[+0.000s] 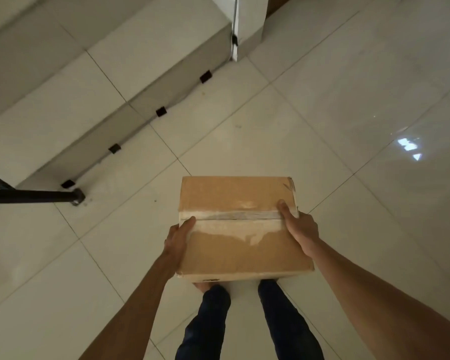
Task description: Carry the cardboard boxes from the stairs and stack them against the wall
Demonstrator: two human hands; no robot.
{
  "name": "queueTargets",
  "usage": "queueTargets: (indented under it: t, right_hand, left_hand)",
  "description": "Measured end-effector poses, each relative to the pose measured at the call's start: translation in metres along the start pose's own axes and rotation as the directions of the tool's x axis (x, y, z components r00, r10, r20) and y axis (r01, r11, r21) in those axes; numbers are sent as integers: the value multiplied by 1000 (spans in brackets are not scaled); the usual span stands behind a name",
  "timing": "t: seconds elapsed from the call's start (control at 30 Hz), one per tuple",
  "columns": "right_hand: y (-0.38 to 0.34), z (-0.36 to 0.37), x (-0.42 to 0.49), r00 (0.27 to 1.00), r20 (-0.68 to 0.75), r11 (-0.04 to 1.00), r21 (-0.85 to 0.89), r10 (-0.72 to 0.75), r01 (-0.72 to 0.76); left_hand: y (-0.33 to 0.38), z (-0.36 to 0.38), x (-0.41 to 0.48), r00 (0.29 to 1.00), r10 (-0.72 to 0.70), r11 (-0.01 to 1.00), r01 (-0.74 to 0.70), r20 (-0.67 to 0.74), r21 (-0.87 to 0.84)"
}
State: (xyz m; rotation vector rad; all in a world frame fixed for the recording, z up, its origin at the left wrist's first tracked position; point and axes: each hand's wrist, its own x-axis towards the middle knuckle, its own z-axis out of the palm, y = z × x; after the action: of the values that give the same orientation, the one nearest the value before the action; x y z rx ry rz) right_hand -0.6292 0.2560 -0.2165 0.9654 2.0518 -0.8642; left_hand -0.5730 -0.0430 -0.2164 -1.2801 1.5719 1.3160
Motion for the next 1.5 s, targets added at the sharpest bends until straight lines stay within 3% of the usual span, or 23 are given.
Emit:
queueTargets:
  t: [0.17,0.3,0.63,0.87,1.13,1.5]
  right_hand:
    - [-25,-65,-78,993,-41,986,-131,-108,102]
    - [-28,-115,-136,973,-157,978,-153,-169,145]
    - [-1,-191,-277,872,-485,978,144,-64,152]
    - [67,-221,-360,800,-597,924,337,62,180]
    - [196,-250,-439,683,-675,852,502,280,146]
    - [447,-215,-577,501,-615,675,733,609,79]
  left_hand:
    - [29,-2,-93,996,83,996,-82,15,-19]
    - [61,0,-164,978,196,980,-197,70,5]
    - [136,-7,-300,817,505,809,-561,280,177]
    - [140,24,-392,720,554,660,-686,419,306]
    - [82,114,-468,604,510,482,-791,613,378]
    - [-132,222,-582,419,387,186,-908,821,376]
